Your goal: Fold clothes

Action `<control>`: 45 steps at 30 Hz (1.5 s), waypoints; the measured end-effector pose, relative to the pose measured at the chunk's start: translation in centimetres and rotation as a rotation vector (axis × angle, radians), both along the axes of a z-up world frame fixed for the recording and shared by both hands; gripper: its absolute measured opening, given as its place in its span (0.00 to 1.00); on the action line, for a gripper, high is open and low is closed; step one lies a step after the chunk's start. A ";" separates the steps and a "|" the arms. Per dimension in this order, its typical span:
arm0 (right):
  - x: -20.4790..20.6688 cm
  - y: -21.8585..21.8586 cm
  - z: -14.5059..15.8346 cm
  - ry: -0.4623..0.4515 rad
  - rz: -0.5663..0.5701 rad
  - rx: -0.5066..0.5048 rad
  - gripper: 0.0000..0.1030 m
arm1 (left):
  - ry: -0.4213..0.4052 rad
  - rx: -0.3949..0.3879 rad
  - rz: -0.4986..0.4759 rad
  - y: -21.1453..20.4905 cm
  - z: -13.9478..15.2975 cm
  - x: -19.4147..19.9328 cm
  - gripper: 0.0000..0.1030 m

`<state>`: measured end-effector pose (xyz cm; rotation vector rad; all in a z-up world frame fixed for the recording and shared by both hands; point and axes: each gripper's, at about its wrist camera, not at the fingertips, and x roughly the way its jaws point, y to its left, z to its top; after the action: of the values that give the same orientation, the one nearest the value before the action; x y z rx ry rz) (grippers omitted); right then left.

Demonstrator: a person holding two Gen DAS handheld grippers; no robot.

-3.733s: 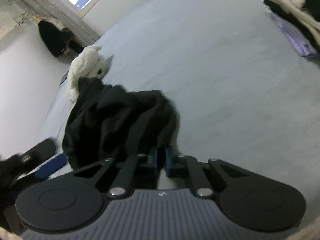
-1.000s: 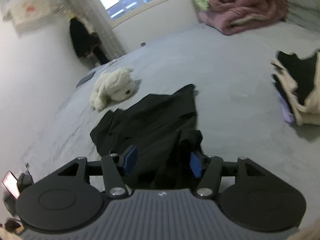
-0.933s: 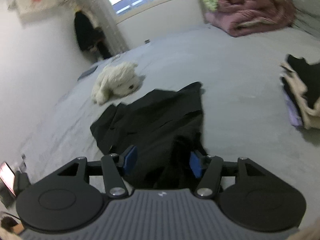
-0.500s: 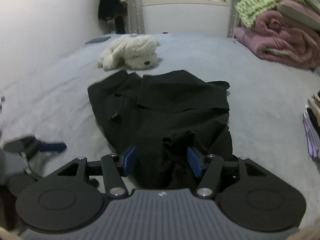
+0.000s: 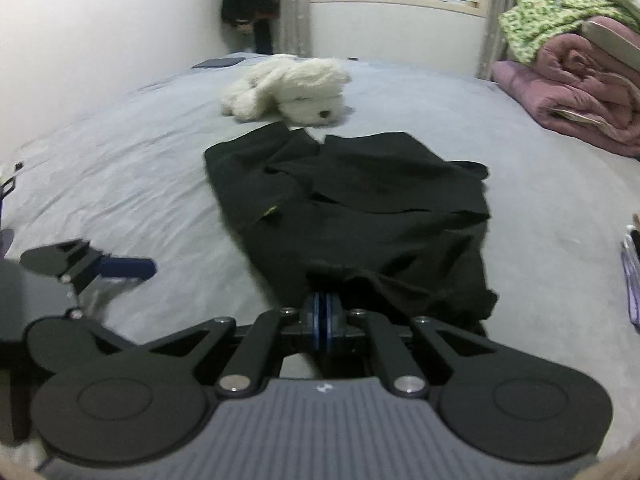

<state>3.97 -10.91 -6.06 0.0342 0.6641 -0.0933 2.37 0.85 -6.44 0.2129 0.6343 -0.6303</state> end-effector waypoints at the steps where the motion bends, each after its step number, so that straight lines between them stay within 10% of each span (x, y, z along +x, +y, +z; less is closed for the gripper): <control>1: 0.1 0.3 -0.2 0.008 0.005 -0.010 0.04 | 0.000 0.000 0.000 0.0 0.0 0.0 1.00; 45: 0.5 -0.2 -1.3 0.033 -0.012 0.033 0.04 | -0.001 0.002 0.001 -0.1 0.0 -0.1 1.00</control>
<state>4.47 -11.13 -7.40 0.0687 0.6983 -0.0949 2.29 0.80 -6.45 0.2146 0.6344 -0.6283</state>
